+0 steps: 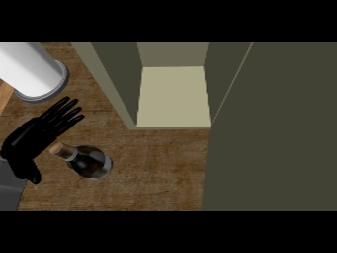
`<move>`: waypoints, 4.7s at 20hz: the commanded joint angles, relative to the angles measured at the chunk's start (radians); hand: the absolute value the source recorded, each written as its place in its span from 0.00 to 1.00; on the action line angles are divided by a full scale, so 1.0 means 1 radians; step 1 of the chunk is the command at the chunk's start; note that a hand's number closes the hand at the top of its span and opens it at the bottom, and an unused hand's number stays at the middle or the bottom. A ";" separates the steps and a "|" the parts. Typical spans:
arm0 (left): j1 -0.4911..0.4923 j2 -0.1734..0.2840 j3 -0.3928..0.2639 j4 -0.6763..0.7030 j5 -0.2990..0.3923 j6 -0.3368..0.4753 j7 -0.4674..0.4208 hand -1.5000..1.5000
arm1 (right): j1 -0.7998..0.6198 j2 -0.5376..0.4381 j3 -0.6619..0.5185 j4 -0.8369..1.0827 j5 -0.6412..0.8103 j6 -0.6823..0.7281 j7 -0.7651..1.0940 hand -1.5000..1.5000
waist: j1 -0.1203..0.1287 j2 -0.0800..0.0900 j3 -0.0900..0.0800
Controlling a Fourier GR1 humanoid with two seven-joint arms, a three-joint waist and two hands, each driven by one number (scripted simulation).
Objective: Pick up the wine, place it into the cabinet and close the cabinet
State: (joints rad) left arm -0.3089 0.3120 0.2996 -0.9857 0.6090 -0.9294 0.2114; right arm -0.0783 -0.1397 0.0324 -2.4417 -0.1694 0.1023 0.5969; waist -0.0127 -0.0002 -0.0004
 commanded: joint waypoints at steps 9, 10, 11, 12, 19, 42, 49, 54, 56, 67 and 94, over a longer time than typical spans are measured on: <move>-0.034 -0.028 -0.011 0.178 -0.193 -0.065 -0.216 0.00 | 0.000 0.012 -0.001 -0.163 -0.077 -0.021 0.099 0.00 | -0.004 0.001 -0.001; 0.011 -0.026 -0.022 0.124 -0.206 -0.059 -0.224 0.00 | 0.058 0.001 -0.009 -0.200 -0.091 -0.001 0.103 0.00 | -0.002 -0.001 0.000; 0.003 -0.026 -0.020 0.188 -0.243 -0.082 -0.267 0.00 | 0.071 0.047 0.027 -0.142 -0.055 -0.004 0.022 0.00 | -0.004 0.002 -0.001; 0.001 -0.034 -0.033 0.120 -0.187 -0.043 -0.200 0.00 | -0.022 0.014 0.016 -0.138 -0.054 -0.020 0.099 0.00 | 0.007 -0.001 0.000; -0.036 -0.035 -0.047 0.292 -0.367 -0.073 -0.412 0.00 | 0.055 0.049 0.077 -0.175 -0.003 -0.022 0.068 0.00 | -0.009 0.003 -0.002; -0.090 -0.034 -0.062 0.496 -0.387 -0.156 -0.523 1.00 | 0.007 0.050 0.049 -0.134 -0.005 -0.019 0.078 0.00 | -0.005 0.003 -0.002; -0.076 -0.088 -0.127 0.396 -0.413 -0.180 -0.544 1.00 | -0.029 0.039 0.012 -0.142 -0.046 -0.022 0.107 0.00 | -0.008 0.002 -0.001; 0.018 -0.112 -0.094 0.184 -0.488 0.194 -0.655 1.00 | -0.024 0.037 0.010 -0.095 -0.012 -0.010 0.075 0.00 | 0.017 -0.007 0.001; 0.056 -0.081 -0.018 0.163 -0.484 0.350 -0.688 1.00 | -0.026 0.040 -0.007 -0.071 -0.006 -0.013 0.056 0.00 | 0.032 -0.010 0.002; 0.283 -0.191 -0.015 -0.190 -0.569 0.662 -0.895 1.00 | -0.022 0.049 -0.007 -0.097 -0.039 -0.016 0.073 0.00 | 0.020 -0.005 0.002; 0.255 -0.312 -0.589 -0.966 -0.486 1.067 -0.179 1.00 | 0.018 0.054 -0.023 -0.139 -0.074 0.025 0.101 0.00 | 0.007 -0.002 0.001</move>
State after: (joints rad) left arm -0.0095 0.0009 -0.2022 -1.8970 0.1332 0.0418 -0.0281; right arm -0.0608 -0.0717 0.0375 -2.4637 -0.1452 0.1401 0.6207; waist -0.0056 -0.0024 0.0006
